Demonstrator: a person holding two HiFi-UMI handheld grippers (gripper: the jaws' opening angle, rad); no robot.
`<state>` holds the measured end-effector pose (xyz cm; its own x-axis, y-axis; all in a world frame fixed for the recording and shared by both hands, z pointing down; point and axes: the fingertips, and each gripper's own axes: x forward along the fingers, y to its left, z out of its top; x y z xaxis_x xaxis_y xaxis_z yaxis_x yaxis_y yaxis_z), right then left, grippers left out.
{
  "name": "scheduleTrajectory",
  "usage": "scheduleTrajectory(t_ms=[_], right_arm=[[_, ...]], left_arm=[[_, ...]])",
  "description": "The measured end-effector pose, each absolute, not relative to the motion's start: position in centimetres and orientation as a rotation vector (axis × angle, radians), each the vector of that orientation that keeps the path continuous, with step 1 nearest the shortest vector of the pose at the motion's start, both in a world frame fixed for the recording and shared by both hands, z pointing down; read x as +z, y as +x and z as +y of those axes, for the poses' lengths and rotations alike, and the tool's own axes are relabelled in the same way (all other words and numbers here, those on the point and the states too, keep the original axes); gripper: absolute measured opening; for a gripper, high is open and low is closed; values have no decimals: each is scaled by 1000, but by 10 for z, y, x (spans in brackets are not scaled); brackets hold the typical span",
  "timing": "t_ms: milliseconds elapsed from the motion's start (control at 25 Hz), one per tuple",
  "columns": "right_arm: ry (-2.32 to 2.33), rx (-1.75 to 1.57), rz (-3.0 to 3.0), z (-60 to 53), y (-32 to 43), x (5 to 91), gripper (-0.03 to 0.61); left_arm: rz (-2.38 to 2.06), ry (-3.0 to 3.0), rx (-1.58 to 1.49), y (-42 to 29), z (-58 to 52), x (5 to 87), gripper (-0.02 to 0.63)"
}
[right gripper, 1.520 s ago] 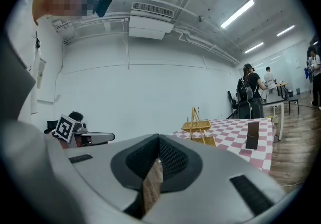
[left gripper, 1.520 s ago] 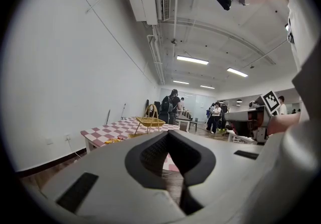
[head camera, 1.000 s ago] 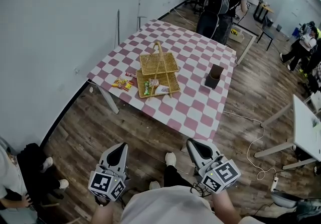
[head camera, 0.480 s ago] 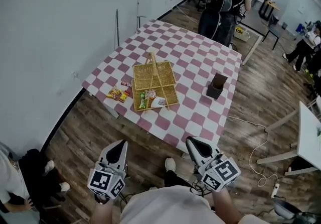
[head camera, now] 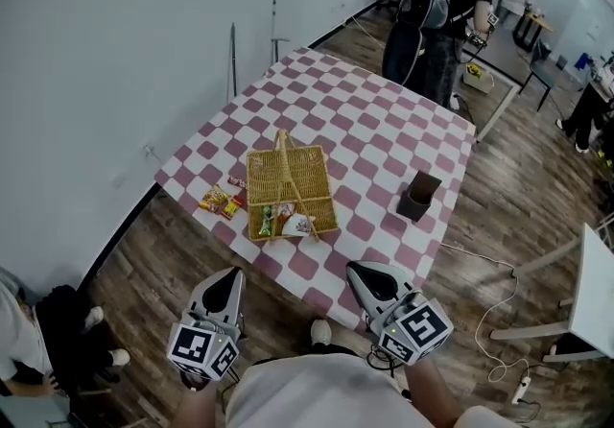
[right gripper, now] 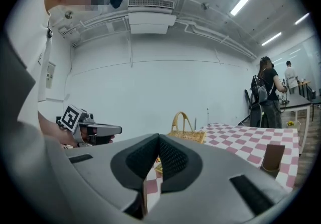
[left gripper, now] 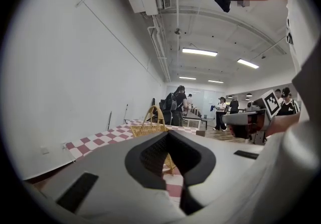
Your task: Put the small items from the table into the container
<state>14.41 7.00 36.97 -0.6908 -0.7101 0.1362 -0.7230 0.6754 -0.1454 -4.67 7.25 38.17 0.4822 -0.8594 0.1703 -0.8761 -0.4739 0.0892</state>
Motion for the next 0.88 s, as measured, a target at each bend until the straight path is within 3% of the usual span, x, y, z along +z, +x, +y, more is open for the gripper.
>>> scheduleTrajectory(t_ms=[880], right_arm=[[1073, 410, -2864, 10, 160, 388, 12]], left_arm=[[-1568, 2476, 182, -31, 17, 396, -5]])
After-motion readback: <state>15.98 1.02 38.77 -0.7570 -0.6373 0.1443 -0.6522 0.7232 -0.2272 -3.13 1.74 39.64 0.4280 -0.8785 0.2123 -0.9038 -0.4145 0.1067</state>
